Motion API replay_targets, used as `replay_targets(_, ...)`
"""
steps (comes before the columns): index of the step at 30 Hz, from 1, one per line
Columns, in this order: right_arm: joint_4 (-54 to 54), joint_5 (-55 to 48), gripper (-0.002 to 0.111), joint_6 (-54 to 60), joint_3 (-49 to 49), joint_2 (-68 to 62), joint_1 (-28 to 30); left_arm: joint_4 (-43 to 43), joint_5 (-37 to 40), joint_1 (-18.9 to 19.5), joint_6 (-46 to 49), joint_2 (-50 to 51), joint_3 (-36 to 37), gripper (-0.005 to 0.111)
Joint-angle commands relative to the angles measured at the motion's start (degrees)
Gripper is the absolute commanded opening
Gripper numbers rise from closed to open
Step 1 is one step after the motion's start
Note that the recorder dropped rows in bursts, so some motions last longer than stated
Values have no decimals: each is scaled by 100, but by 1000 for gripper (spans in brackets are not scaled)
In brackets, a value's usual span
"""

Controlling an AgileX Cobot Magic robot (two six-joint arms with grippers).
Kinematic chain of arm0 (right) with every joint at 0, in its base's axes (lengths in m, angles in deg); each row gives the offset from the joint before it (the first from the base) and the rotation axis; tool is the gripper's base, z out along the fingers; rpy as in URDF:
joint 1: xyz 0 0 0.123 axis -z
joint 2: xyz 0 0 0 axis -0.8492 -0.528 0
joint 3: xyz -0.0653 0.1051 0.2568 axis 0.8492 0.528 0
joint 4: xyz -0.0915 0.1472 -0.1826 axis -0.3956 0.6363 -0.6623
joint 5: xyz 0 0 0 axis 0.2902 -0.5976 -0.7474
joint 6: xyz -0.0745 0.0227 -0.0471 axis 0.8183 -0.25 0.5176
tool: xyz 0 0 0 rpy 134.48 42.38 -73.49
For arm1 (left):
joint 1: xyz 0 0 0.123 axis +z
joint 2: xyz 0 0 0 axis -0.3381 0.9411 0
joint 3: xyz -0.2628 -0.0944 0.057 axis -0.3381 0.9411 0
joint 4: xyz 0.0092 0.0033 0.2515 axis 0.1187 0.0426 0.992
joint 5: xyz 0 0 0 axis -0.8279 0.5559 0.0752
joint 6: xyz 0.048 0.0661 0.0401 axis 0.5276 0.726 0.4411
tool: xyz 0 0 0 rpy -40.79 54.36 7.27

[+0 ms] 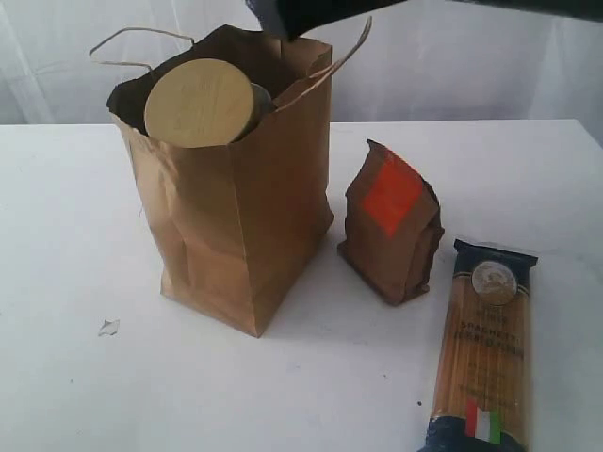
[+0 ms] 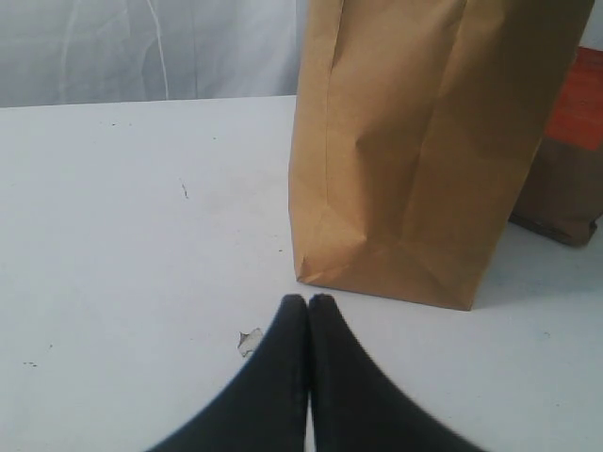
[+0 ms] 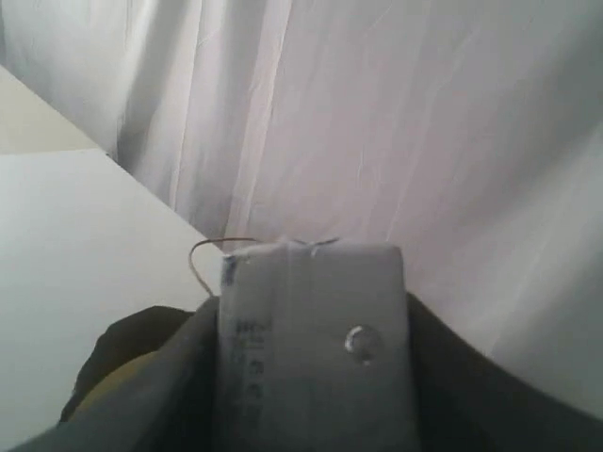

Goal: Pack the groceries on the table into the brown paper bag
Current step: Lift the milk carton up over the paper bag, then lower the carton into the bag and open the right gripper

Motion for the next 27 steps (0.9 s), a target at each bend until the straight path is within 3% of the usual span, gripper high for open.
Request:
replay_targets(1, -16, 743, 0, 124, -304, -424, -20, 5, 1, 10, -9, -25, 17, 0)
replay_targets(15, 162, -500, 0, -61, -1769, -2174, 277, 5, 1, 10, -9, -25, 17, 0)
replay_targets(27, 189, -198, 0, -136, -1875, -2569, 686, 5, 1, 10, -9, -25, 17, 0)
